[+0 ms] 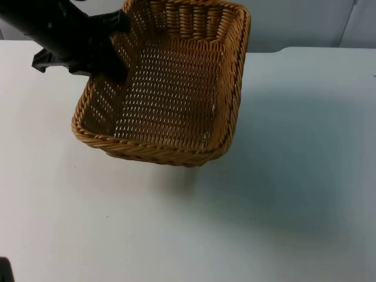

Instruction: Pick up the basket with the left hand and place the cube into the basket with the right hand.

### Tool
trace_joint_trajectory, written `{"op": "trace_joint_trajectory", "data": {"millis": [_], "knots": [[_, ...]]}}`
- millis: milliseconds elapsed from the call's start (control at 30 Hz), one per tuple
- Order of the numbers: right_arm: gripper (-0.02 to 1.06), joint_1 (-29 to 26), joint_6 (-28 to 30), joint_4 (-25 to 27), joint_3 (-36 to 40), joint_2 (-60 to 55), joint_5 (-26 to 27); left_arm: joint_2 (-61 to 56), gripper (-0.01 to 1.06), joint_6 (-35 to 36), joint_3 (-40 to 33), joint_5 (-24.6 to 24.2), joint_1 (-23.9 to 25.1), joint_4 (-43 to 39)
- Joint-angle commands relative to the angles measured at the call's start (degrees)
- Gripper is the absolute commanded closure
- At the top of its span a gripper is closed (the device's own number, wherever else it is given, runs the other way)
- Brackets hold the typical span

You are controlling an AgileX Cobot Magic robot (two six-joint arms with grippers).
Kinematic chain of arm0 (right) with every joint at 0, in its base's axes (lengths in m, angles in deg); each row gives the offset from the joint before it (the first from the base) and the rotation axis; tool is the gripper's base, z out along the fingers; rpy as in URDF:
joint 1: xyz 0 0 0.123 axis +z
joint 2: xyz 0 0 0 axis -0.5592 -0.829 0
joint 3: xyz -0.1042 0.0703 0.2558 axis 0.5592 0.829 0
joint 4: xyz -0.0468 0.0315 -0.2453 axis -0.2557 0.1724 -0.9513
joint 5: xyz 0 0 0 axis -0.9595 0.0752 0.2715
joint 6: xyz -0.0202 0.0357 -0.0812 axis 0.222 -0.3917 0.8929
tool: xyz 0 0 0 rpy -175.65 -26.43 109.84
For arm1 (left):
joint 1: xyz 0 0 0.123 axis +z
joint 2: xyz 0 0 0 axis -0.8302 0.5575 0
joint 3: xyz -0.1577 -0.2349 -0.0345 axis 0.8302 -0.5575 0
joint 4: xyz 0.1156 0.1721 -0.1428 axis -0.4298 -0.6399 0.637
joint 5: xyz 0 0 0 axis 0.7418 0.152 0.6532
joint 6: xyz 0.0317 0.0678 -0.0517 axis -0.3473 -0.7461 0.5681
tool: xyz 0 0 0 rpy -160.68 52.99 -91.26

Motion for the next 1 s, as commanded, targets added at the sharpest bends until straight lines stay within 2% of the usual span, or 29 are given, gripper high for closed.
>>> {"op": "trace_joint_trajectory", "data": {"millis": [0, 100, 233, 267, 300, 333, 367, 400, 433, 467, 500, 567, 733, 800, 833, 867, 900, 933, 967], "knots": [[1.05, 1.77, 0.94, 2.08, -0.28, -1.08, -0.2, -0.73, 1.05, 0.22, 0.49, -0.18, -0.13, 1.47], [1.03, 3.06, 0.83, 2.08, -0.28, -2.45, 0.01, -0.73, 1.05, 0.22, 0.49, -0.18, -0.13, 1.47], [0.91, 4.98, 1.13, 1.85, -0.28, -5.02, 0.3, -0.73, 1.05, 0.22, 0.49, -0.08, -0.13, 1.47], [0.83, 5.52, 1.5, 1.85, -0.28, -5.87, 0.3, -0.73, 1.05, 0.22, 0.49, -0.08, -0.13, 1.47], [0.7, 5.88, 1.94, 1.72, -0.28, -6.78, 0.3, -0.73, 1.05, 0.22, 0.49, -0.08, -0.13, 1.47], [0.64, 5.98, 2.15, 1.73, -0.28, -7.08, 0.3, -0.73, 1.05, 0.22, 0.49, -0.08, -0.13, 1.47], [0.5, 6.28, 2.47, 1.73, -0.28, -7.85, 0.49, -0.73, 1.05, 0.22, 0.49, -0.08, -0.13, 1.47], [0.5, 6.28, 2.47, 1.73, -0.28, -7.85, 0.49, -0.73, 1.05, 0.22, 0.49, -0.08, -0.13, 1.47], [0.24, 6.41, 3.37, 1.73, -0.28, -8.25, 0.84, -0.73, 1.05, 0.22, 0.49, -0.08, -0.13, 1.47], [0.07, 6.41, 4.46, 1.73, -0.28, -8.38, 1.41, -0.73, 1.05, 0.22, 0.49, -0.08, -0.13, 1.47], [-0.01, 6.12, 5.32, 1.21, -0.85, -8.12, 1.79, -0.73, 1.05, 0.22, 0.49, -0.08, -0.13, 1.47], [-0.01, 5.62, 5.34, 0.15, -2.17, -8.0, 1.79, -0.73, 1.05, 0.22, 0.49, -0.08, -0.13, 1.47], [0.0, 2.55, 2.98, -2.73, -12.14, -6.64, -1.44, -0.73, 1.05, 0.22, 0.49, -0.08, -0.13, 1.47], [0.09, 0.14, 0.95, -4.94, -19.15, -5.97, -5.19, -0.73, 1.05, 0.22, 0.49, -0.08, -0.13, 1.47], [0.24, -1.33, 0.04, -6.59, -22.68, -5.71, -7.21, -0.73, 1.05, 0.22, 0.49, -0.08, -0.13, 1.47], [0.61, -3.75, -3.75, -10.42, -27.02, -5.72, -11.14, -0.73, 1.05, 0.22, 0.49, 0.05, -0.13, 1.47], [0.61, -3.75, -3.75, -10.42, -27.02, -5.72, -11.14, -0.73, 1.05, 0.22, 0.49, 0.05, -0.13, 1.47], [0.86, -5.16, -6.48, -13.2, -29.14, -5.69, -13.0, -0.73, 1.05, 0.22, 0.49, 0.05, -0.13, 1.47], [1.04, -6.64, -9.72, -15.26, -30.72, -5.34, -14.65, -0.73, 1.05, 0.22, 0.49, 0.05, -0.13, 1.47]]}}
